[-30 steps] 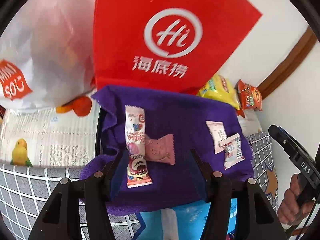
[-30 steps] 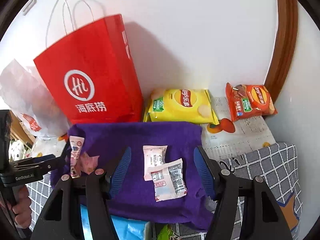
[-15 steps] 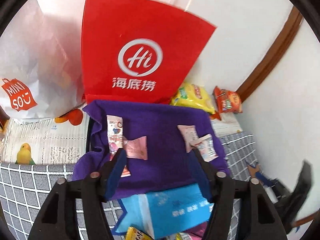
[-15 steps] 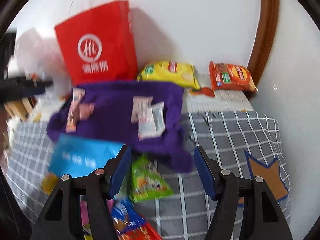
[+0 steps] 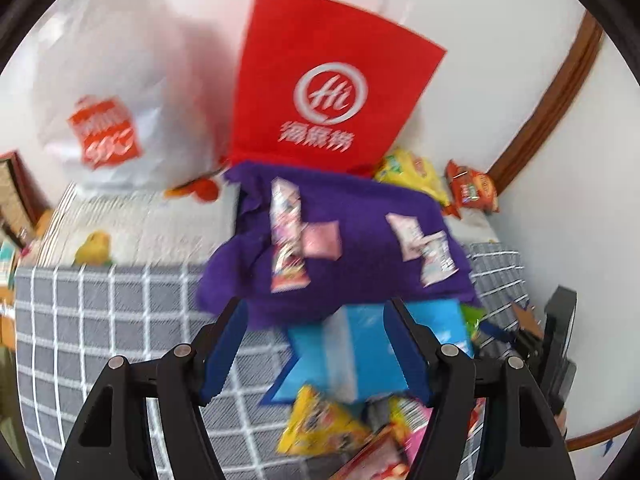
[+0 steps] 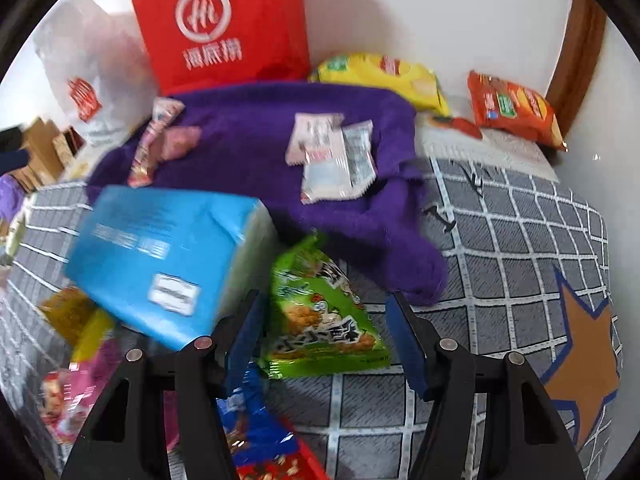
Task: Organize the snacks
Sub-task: 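Grasp the green snack bag with the right gripper while the left gripper grasps the yellow bag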
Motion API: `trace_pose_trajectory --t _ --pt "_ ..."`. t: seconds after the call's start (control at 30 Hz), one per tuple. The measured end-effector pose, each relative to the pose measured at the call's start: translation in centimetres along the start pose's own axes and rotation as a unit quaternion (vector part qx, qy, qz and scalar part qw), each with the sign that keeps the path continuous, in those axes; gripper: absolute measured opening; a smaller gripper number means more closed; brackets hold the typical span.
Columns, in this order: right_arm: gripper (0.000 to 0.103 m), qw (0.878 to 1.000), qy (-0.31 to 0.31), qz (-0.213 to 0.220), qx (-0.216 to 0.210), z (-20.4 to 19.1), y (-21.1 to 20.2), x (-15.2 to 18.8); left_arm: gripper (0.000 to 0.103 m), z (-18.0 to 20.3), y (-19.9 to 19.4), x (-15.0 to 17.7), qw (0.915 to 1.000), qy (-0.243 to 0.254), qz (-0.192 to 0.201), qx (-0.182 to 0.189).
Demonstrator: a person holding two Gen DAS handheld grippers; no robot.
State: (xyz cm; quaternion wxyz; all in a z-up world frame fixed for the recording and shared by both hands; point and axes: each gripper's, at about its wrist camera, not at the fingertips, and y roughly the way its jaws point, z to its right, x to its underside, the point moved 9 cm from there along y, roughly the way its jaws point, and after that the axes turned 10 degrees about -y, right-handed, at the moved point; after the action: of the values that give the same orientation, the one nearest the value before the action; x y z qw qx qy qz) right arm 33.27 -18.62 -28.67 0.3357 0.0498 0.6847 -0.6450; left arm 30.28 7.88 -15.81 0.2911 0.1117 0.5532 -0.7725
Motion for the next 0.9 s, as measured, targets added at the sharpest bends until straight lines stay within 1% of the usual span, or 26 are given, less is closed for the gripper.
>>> trace_pose_trajectory --t 0.07,0.1,0.17,0.27,0.33,0.43,0.5,0.57,0.63,0.67,0.73,0.8,0.9 --pt "0.056 1.0 0.015 0.009 -0.019 0.3 0.2 0.1 0.068 -1.5 -0.1 1.2 0.9998 -0.018 -0.008 -0.002" --pt "0.047 0.999 0.024 0.012 -0.025 0.6 -0.1 0.3 0.068 -2.0 -0.1 1.7 0.9996 -0.025 -0.01 0.0" --pt "0.044 0.999 0.028 0.015 -0.025 0.9 -0.8 0.6 0.068 -2.7 0.2 3.3 0.9992 -0.032 -0.023 0.003" --pt "0.043 0.999 0.041 0.034 -0.01 1.7 -3.1 1.1 0.068 -2.8 0.8 5.4 0.9985 -0.036 -0.042 0.006" --pt "0.043 0.998 0.052 0.044 -0.004 2.0 -5.3 1.7 0.068 -2.3 0.9 6.6 0.998 -0.031 -0.052 0.016" --pt "0.043 0.996 0.061 0.061 0.007 2.3 -8.1 2.9 0.069 -0.8 1.0 8.3 0.9974 -0.018 -0.061 0.035" --pt "0.043 0.995 0.066 0.067 0.01 2.3 -9.5 4.0 0.072 0.3 1.4 9.3 0.9966 0.0 -0.07 0.043" --pt "0.043 0.995 0.075 0.071 0.01 2.1 -10.5 4.8 0.072 1.2 1.9 10.3 0.9964 0.019 -0.074 0.036" --pt "0.043 0.994 0.084 0.075 0.012 2.0 -11.3 5.6 0.073 1.4 2.8 11.0 0.9967 0.029 -0.074 0.014" --pt "0.043 0.994 0.084 0.073 0.015 1.9 -11.5 5.9 0.073 1.3 3.4 11.3 0.9966 0.032 -0.075 0.002" --pt "0.043 0.994 0.077 0.071 0.019 1.3 -11.9 6.7 0.073 1.0 4.7 12.0 0.9959 0.03 -0.085 -0.01" --pt "0.043 0.995 0.075 0.067 0.018 0.8 -12.0 7.6 0.073 0.6 5.7 12.6 0.9955 0.022 -0.092 -0.01" --pt "0.043 0.996 0.075 0.052 0.016 0.3 -11.5 8.9 0.073 0.2 6.4 12.5 0.9965 0.018 -0.082 -0.001"
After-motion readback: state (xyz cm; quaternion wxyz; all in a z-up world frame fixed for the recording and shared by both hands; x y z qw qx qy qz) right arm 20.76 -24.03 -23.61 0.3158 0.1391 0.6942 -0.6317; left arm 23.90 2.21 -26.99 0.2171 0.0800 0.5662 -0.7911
